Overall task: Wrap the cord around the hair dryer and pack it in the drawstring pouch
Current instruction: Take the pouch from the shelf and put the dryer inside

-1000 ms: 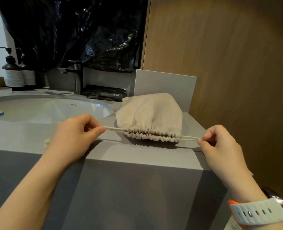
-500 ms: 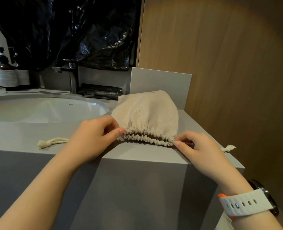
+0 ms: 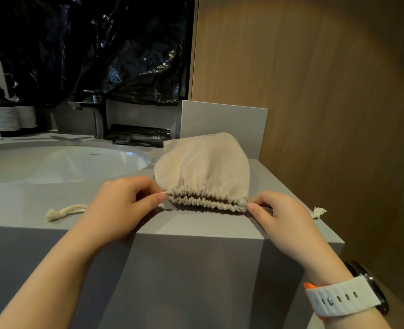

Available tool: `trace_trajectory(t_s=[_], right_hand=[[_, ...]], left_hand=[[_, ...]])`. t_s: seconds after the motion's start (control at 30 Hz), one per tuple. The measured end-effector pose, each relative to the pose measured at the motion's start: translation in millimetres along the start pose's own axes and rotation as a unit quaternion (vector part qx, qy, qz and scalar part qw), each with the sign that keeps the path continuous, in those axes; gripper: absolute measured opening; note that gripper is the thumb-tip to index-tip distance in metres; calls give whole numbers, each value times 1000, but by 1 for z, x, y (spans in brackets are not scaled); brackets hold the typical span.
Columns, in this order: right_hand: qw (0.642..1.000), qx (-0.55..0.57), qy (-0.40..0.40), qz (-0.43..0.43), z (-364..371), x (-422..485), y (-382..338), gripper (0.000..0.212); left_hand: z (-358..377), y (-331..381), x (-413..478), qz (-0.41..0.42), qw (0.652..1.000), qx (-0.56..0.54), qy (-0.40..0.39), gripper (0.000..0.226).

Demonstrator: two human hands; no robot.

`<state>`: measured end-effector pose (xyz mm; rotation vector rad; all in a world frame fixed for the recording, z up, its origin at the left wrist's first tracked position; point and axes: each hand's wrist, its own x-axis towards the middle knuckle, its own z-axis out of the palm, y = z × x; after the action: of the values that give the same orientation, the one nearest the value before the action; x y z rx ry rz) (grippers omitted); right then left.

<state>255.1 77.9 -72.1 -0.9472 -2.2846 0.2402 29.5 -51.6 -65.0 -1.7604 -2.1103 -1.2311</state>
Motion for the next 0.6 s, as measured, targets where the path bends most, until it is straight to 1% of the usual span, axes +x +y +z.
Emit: trace_trajectory(t_s=[0.13,0.33,0.4,0.53,0.6], right_hand=[[999,-12,44,-1,1,-1,-2,13],[996,-31,83,17,7,0,-2,16],[994,-44,94,22,9,0,-1,16],[986,-47,155,42,11,0,2,17],[982,-34,178,57,9,0,1,18]], left_hand=[[-1,2,0,-3,1000,-25,11,22],[2,1,0,-39,998,-34,40,23],[3,2,0,-55,996,-28,66,22],[5,0,0,-83,985,-21,151,13],[6,-2,1,-94,981,-13,168,12]])
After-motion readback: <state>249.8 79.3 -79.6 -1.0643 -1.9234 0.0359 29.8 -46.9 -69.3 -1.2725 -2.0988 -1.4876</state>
